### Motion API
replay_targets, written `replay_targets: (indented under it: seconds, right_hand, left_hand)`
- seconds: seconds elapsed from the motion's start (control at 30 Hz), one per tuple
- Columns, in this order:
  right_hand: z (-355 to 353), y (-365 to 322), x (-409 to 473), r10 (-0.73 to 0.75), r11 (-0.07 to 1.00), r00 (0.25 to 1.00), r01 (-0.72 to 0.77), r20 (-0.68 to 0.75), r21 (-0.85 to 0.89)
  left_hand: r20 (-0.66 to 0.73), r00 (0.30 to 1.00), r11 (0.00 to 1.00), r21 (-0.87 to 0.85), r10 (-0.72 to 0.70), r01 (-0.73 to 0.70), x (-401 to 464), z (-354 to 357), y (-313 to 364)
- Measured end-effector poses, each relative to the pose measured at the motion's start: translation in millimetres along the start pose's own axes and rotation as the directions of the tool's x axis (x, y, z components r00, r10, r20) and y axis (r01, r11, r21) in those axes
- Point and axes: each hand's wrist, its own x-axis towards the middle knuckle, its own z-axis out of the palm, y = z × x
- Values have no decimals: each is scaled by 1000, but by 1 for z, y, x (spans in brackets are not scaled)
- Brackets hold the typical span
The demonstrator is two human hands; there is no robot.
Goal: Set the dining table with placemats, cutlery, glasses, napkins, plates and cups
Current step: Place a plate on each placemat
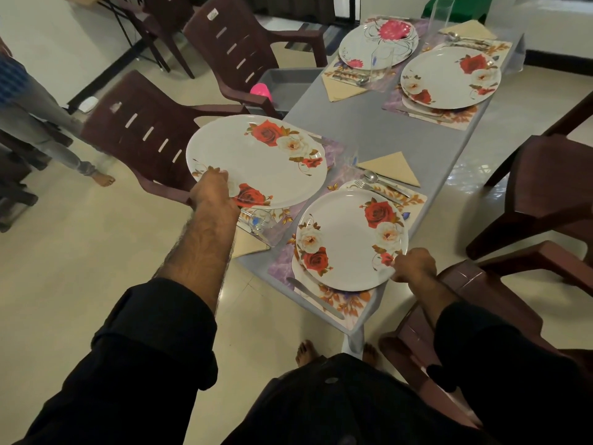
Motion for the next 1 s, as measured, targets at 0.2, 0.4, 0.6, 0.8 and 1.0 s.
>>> replay_targets:
  seconds: [0.2, 0.4, 0.6, 0.8, 1.0]
  right_hand:
    - [-1, -5, 6, 7, 999, 999, -8, 40, 38]
    - [0, 1, 6, 39, 997, 994, -46, 99, 61]
    - [-5, 0, 1, 10, 1000, 995, -11, 96, 10]
    - [-10, -1, -17, -43, 999, 999, 43, -3, -21]
    - [9, -38, -50, -334, 942, 930, 322, -151, -97]
  left_hand:
    - [-37, 999, 1000, -14, -2, 2, 7, 3, -7]
    - [-68, 998, 998, 55, 7, -4, 54, -4, -4]
    - [-39, 997, 998, 23, 63, -62, 33, -6, -5]
    - [-19, 998, 998, 34, 53, -52, 20, -10, -6]
    - [105, 992, 998, -3, 66, -66, 16, -28, 0]
